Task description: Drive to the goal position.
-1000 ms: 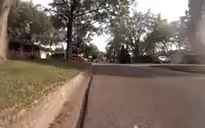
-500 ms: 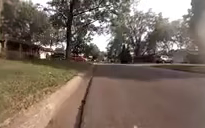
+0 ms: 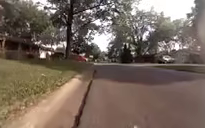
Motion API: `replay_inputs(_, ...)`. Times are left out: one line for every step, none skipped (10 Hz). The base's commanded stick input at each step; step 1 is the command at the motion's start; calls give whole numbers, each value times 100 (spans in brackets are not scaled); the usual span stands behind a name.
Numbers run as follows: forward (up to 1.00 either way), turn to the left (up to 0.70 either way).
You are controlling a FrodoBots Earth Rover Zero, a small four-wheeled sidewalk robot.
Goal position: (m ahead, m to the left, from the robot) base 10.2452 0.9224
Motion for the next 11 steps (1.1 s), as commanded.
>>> replay_inputs(100,0)
replay_inputs(100,0)
replay_inputs(100,0)
replay_inputs(100,0)
replay_inputs(100,0)
replay_inputs(100,0)
replay_inputs(100,0)
replay_inputs(100,0)
replay_inputs(100,0)
replay_inputs(100,0)
replay_inputs(100,0)
